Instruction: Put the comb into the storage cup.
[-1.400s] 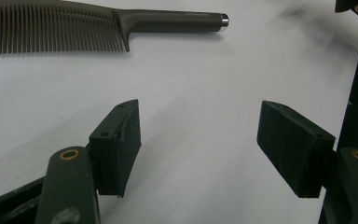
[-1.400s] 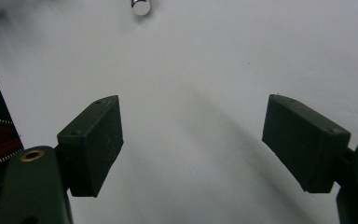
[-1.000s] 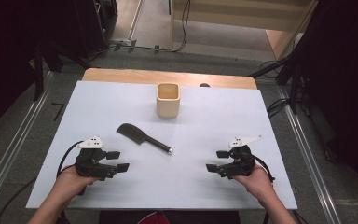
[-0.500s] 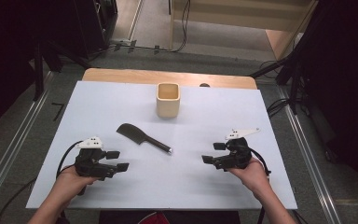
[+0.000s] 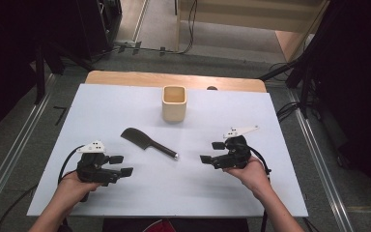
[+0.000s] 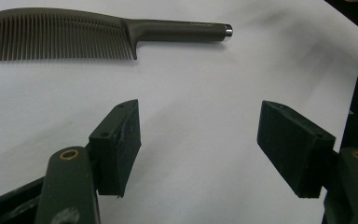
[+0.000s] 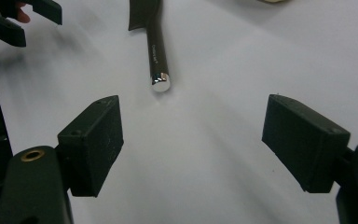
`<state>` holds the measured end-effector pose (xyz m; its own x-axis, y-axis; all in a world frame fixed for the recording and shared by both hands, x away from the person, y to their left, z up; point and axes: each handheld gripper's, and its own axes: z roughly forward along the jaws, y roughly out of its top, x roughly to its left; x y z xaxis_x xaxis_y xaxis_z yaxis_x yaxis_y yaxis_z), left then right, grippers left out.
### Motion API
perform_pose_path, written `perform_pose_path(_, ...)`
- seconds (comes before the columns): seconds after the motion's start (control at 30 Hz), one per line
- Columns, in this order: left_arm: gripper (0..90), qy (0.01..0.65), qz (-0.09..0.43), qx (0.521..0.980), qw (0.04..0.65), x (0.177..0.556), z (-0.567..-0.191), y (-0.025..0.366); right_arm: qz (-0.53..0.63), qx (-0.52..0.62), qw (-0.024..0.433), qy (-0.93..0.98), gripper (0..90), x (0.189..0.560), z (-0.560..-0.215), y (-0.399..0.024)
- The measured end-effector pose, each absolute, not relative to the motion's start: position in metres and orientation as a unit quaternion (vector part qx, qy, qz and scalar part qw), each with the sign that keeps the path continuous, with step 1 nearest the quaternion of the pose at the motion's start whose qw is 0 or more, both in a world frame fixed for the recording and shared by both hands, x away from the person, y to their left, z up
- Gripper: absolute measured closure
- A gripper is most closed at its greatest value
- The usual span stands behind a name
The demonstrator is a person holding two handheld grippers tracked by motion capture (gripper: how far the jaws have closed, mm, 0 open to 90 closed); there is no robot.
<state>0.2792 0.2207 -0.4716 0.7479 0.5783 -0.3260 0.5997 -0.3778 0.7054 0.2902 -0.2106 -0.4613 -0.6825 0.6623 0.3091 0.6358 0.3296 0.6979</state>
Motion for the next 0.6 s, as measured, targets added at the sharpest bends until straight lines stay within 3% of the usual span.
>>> perform_pose_path(0.6,31.3,0.354,-0.013,0.830,0.432,0.279,-0.472,0.221,0.420,0.383,0.013,0.823,19.6,0.306,-0.460,-0.183)
